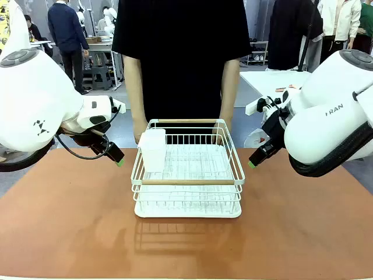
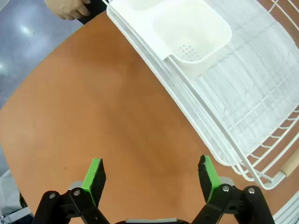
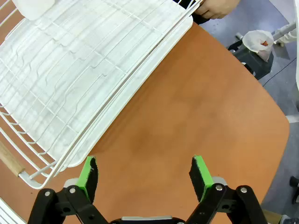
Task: Clean the table.
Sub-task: Pick up the Lint Roller when the human hands it over.
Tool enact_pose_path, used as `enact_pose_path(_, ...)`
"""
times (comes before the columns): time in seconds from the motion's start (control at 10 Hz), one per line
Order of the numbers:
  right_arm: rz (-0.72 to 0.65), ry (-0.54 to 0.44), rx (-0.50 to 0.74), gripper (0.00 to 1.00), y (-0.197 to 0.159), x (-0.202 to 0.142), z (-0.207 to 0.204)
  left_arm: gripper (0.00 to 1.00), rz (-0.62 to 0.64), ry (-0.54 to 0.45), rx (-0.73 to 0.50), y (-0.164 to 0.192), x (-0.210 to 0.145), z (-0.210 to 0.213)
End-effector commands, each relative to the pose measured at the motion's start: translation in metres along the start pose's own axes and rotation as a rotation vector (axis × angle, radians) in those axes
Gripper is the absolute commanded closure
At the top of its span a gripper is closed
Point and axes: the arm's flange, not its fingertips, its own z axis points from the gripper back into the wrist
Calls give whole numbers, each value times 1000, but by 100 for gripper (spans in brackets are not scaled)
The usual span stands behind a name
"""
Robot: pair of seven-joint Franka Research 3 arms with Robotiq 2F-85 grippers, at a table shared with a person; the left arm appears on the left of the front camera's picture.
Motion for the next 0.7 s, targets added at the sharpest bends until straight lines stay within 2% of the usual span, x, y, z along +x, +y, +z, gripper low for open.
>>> enact_pose_path(0.0, 0, 0, 0, 0, 0, 0, 0, 0, 0, 0, 0, 0, 0, 0)
enact_pose_path(0.6, 0, 0, 0, 0, 0, 0, 0, 0, 0, 0, 0, 0, 0, 0)
